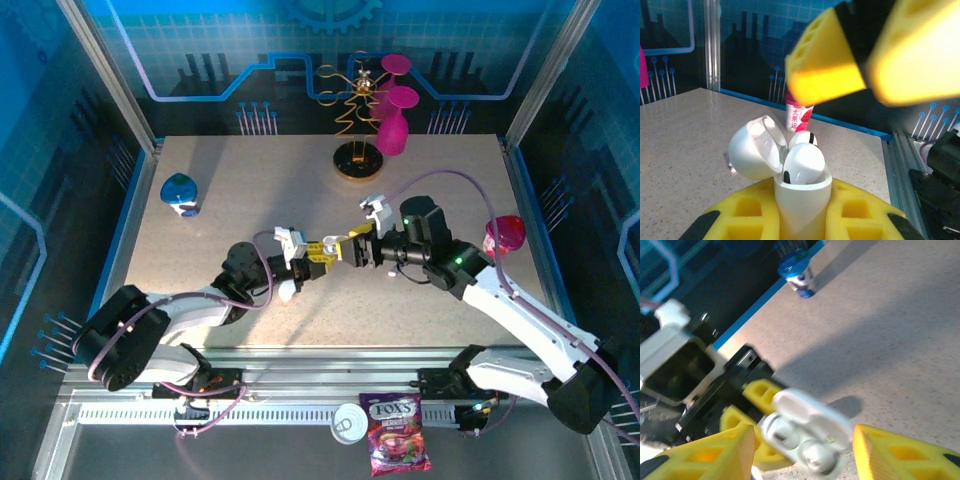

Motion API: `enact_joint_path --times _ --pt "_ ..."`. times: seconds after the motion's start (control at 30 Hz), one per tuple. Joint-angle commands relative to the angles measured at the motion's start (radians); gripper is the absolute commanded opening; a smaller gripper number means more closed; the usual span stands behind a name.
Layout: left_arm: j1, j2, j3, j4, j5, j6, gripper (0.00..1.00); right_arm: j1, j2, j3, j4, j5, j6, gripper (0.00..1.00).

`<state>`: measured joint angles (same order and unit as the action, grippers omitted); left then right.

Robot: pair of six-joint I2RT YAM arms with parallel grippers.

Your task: Insert the wireless bluetooth earbuds into the charging case

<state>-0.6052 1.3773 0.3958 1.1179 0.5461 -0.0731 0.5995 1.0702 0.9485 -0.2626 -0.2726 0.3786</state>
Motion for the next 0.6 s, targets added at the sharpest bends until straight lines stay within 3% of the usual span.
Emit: enact_joint_path --times 0.0,0.33,0.57 --pt "-0.002 0.011 -0.016 0.08 0.083 0.042 0.05 -0.07 -0.004 0.003 0.009 -0.021 0.063 0.54" --pt "-0.002 0.004 -0.005 0.109 0.12 0.028 0.05 -0.095 0.203 0.173 -0.261 -0.115 -0.022 0.53" --pt "-0.002 0.003 -0.007 0.092 0.077 0.038 0.05 -0.09 0.237 0.209 -0.364 -0.178 -0.12 0.54"
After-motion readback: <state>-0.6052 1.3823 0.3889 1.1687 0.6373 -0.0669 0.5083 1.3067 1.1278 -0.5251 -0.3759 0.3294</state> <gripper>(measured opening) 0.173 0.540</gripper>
